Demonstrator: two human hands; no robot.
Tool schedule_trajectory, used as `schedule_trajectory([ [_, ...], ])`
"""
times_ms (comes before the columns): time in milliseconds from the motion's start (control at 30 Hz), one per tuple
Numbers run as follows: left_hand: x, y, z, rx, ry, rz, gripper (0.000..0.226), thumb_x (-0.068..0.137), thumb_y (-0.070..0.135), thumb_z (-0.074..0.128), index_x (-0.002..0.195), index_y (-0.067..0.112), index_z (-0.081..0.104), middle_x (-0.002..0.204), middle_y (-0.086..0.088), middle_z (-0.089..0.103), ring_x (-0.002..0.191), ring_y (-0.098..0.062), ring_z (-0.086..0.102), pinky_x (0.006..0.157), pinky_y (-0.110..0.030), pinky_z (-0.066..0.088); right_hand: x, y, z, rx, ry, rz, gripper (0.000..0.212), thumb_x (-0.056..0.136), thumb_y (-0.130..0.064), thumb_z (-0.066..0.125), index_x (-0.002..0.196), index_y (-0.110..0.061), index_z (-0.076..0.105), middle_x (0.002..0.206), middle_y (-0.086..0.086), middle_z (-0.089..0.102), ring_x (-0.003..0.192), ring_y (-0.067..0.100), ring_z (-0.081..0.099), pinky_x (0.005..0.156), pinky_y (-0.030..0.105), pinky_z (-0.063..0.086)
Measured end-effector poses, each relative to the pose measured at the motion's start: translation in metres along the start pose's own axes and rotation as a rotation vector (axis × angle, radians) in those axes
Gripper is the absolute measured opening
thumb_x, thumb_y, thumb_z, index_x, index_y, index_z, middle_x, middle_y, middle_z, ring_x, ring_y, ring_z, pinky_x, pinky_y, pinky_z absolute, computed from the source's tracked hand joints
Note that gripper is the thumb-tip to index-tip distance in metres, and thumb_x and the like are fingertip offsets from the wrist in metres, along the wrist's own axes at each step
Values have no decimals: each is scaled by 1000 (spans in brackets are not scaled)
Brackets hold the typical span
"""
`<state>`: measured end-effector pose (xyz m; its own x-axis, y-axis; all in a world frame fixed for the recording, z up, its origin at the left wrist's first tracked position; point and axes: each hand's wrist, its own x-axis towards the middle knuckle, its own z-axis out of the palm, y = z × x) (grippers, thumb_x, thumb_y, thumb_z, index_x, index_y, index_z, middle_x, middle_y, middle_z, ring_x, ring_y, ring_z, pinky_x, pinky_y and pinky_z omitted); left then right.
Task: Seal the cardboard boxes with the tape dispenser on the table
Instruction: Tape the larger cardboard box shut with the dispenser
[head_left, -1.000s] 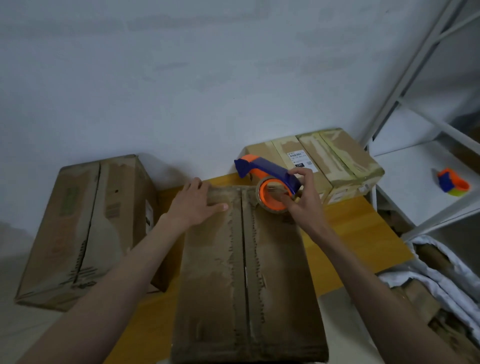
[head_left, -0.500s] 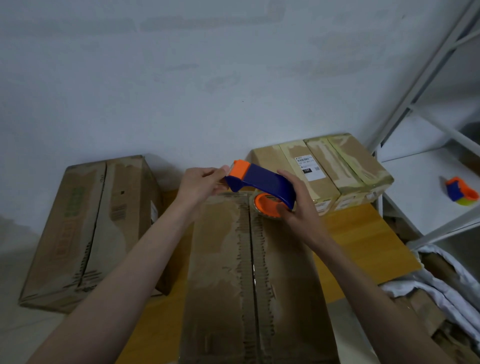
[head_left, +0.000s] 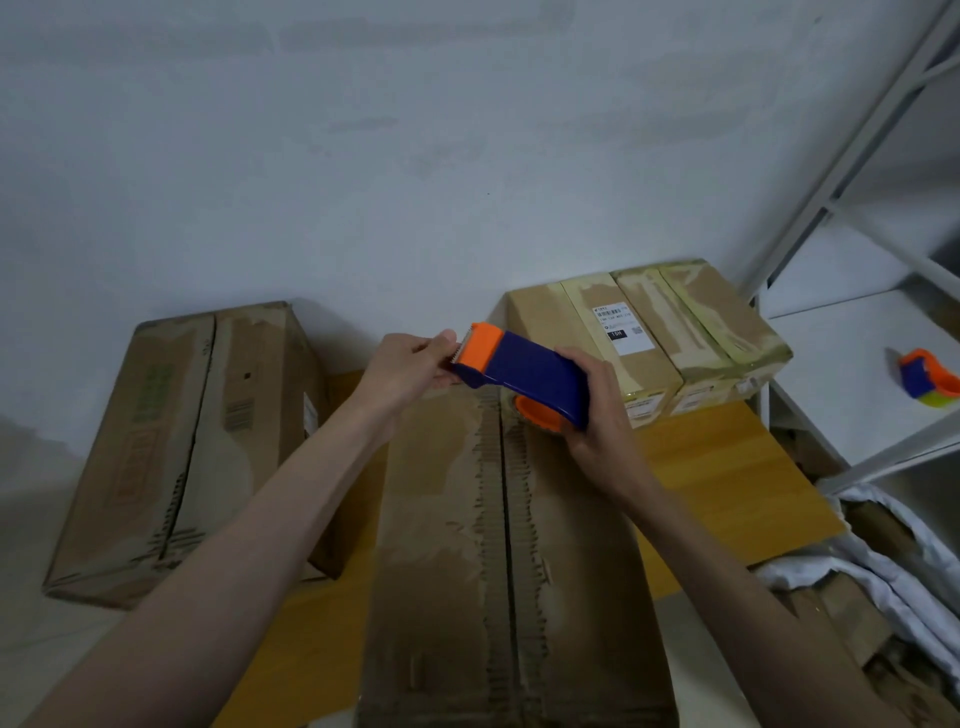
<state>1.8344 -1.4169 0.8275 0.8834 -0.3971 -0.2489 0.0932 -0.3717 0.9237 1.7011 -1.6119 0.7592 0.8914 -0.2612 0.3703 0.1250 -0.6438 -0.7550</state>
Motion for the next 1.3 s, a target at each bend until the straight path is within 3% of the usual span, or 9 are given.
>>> schedule_trajectory([
  [100,-4,-1,7,100,-3,-39,41,104,44,47,107,10,71,100,-7,75,98,-16,70,89,-29,51,-3,2,5,-18,8,-31,72,86,-1,75,145,-14,36,137,9,43,124,1,41,97,8,39],
  [300,-8,-4,-9,-220,-17,-157,28,99,31,61,111,7,69,100,-10,77,95,-19,74,84,-28,59,-2,2,2,64,-11,-8,71,87,-10,73,146,-16,34,142,6,42,130,7,42,98,12,42],
  [500,-2,-5,-9,-229,163,-140,7,93,13,69,95,7,72,83,-9,75,76,-15,72,66,-21,59,17,-7,5,55,-46,2,66,88,-24,73,144,-17,39,138,-1,47,125,5,46,97,13,44],
  [633,9,-11,-13,-275,242,-149,8,91,11,72,94,4,72,86,-10,72,78,-14,68,68,-21,59,31,-15,2,8,-66,-5,64,88,-21,72,143,-18,39,136,0,46,118,-2,46,89,9,45],
  [800,16,-22,-14,-305,302,-174,8,93,8,69,84,8,71,80,-8,71,69,-10,68,65,-19,58,45,-14,-2,-148,-140,-24,68,86,-11,66,142,-33,35,130,-4,43,109,13,51,76,42,58],
  [900,21,-30,-15,-296,318,-183,7,93,5,68,89,8,73,85,-10,72,80,-16,68,80,-28,58,50,-15,2,-185,-166,-22,68,88,-12,68,143,-34,35,131,-5,43,110,12,52,72,35,57],
  [1033,27,-45,-31,-278,373,-183,7,84,15,80,88,10,77,86,-7,74,84,-17,65,88,-32,56,52,-8,-1,-172,-146,0,65,84,-27,64,143,-32,37,130,-4,44,109,9,50,73,27,52],
  [1200,33,-56,-36,-178,370,-153,22,83,21,81,100,9,76,90,-3,74,84,-13,66,77,-21,53,60,9,-7,-197,-124,38,68,87,-15,72,141,-36,36,124,-11,42,109,8,48,78,36,57],
  [1300,34,-58,-31,-162,365,-151,27,81,22,83,103,8,76,92,-2,75,82,-9,66,76,-17,53,64,12,-3,-226,-133,32,66,88,-22,74,142,-33,37,120,-13,39,105,7,47,72,29,55],
])
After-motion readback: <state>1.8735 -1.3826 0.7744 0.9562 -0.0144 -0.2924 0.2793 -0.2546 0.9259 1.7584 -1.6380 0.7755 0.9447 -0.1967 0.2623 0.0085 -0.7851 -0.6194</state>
